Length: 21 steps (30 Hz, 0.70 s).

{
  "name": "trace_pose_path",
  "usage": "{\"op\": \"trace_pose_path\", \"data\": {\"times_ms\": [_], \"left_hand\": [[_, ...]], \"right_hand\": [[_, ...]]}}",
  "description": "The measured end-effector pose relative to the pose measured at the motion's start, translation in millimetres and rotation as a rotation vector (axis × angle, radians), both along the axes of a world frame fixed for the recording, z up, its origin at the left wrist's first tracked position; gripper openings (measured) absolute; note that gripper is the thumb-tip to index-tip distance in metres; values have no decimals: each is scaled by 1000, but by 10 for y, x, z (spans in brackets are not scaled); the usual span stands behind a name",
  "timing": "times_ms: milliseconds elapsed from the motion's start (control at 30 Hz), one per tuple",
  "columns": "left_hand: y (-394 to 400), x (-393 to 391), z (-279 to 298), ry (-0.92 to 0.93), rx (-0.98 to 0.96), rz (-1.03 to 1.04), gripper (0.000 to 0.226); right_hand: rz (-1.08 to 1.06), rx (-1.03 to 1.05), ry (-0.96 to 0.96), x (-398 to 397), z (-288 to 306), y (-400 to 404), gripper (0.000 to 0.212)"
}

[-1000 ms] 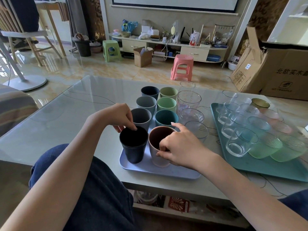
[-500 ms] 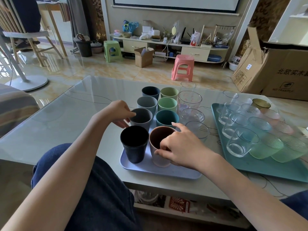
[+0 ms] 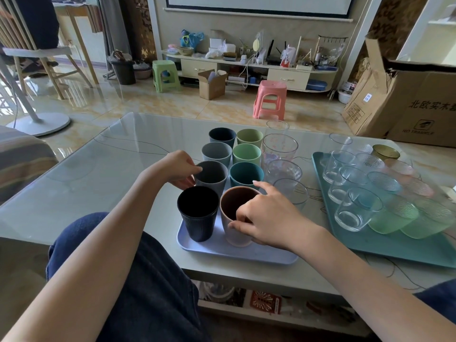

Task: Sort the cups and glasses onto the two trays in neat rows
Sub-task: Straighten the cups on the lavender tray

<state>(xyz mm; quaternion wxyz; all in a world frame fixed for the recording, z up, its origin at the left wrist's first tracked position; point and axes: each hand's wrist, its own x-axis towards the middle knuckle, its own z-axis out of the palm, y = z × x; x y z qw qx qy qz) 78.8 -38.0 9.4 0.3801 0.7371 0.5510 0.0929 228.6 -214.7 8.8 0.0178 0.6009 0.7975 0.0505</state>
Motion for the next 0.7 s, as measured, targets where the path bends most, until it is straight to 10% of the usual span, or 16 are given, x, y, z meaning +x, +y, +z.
{"op": "trace_pose_path", "data": {"times_ms": [700], "left_hand": [[19,14,-27,9,34,17,18]], "right_hand": [[-4,5,28,3,9,-15,40]]}}
